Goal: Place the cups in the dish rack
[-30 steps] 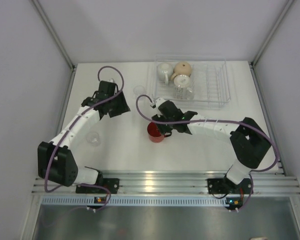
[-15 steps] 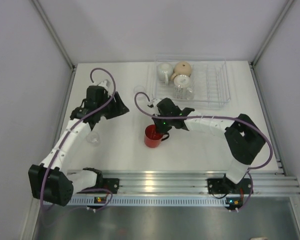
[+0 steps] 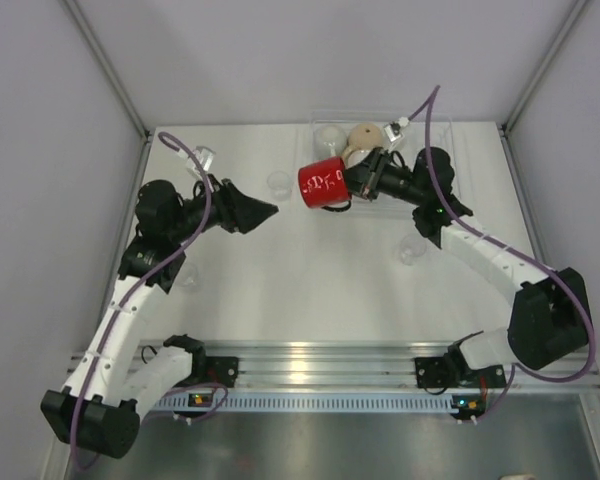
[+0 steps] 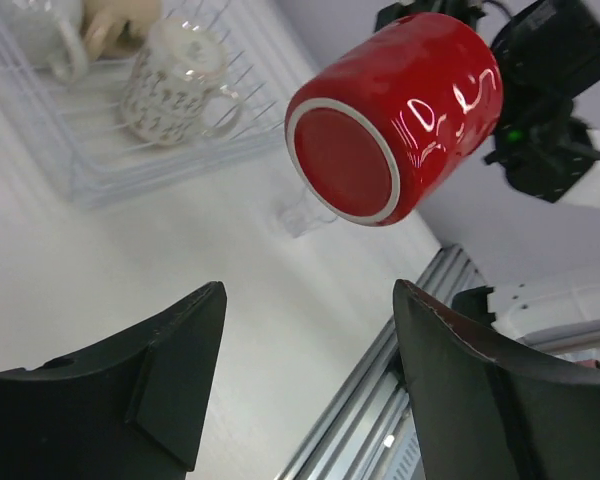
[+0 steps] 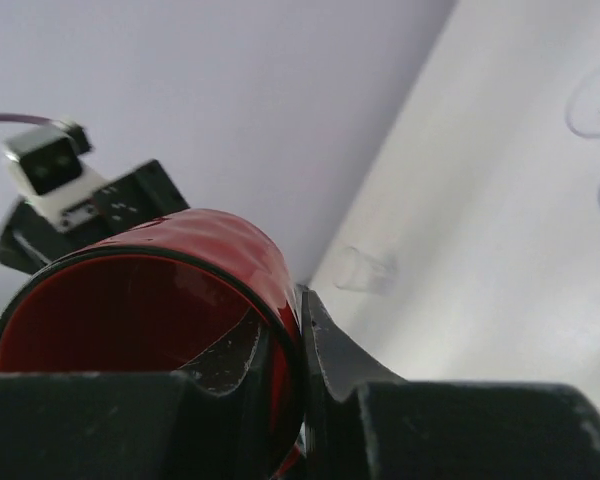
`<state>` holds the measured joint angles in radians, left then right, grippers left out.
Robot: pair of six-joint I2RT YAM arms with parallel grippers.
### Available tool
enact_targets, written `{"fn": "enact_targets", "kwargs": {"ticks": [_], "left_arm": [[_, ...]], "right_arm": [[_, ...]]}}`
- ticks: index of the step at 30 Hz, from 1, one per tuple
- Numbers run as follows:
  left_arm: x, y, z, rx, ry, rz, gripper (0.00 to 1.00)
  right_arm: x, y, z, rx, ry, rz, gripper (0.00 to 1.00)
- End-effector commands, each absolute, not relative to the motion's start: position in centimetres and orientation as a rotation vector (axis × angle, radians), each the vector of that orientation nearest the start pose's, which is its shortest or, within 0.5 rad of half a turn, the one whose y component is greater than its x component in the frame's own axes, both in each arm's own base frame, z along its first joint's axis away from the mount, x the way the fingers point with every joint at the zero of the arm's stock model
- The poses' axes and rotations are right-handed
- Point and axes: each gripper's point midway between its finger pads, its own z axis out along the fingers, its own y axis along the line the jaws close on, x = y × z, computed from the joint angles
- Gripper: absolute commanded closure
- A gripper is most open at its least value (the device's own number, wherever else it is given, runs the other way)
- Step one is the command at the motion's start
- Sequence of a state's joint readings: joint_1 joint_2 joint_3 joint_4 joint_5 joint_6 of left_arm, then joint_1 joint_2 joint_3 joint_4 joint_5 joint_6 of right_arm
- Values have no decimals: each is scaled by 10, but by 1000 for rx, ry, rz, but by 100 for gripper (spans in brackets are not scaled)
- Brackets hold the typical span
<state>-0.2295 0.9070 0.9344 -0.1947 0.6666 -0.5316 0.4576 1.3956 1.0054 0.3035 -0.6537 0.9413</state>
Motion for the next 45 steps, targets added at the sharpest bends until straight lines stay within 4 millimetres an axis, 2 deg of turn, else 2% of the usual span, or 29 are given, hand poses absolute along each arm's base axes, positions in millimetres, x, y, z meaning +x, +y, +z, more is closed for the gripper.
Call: {"fn": "enact_targets", "kwargs": {"ticks": [1, 4, 5, 7, 8, 11, 14, 23, 28, 36, 38, 43, 45], "left_arm": [[237, -206, 376, 377, 1554, -1305, 26], [235, -218, 377, 360, 1516, -1383, 24], [233, -228, 378, 376, 1501, -1383, 24], [231, -241, 379, 410, 1489, -1380, 23], [226, -255, 380, 437, 1475, -1382, 23], [222, -278, 376, 462, 1489, -1398, 24], [219, -292, 374, 495, 1488, -1405, 24], [219, -305, 384, 485, 1386, -1309, 25], [214, -310, 389, 499, 1326, -1332, 26], [214, -315, 385, 502, 1304, -1343, 32], [213, -316, 387, 506, 1292, -1349, 37], [218, -324, 377, 511, 1325, -1354, 41], [219, -327, 371, 516, 1341, -1358, 45]], "right_arm": [[278, 289, 405, -160, 1513, 1924, 100], [274, 285, 421, -83, 1415, 2027, 100], [271, 282, 434, -87, 1312, 2053, 100], [269, 280, 435, -48, 1272, 2124, 100], [264, 278, 443, -66, 1212, 2145, 100], [261, 281, 443, -47, 1194, 2190, 100], [259, 284, 438, -37, 1199, 2193, 100], [248, 294, 426, 5, 1203, 2247, 100], [244, 299, 418, 23, 1223, 2265, 100], [238, 301, 410, 43, 1199, 2327, 100], [237, 301, 411, 44, 1187, 2339, 100], [237, 304, 405, 50, 1201, 2345, 100], [237, 303, 404, 55, 1198, 2346, 100]]}}
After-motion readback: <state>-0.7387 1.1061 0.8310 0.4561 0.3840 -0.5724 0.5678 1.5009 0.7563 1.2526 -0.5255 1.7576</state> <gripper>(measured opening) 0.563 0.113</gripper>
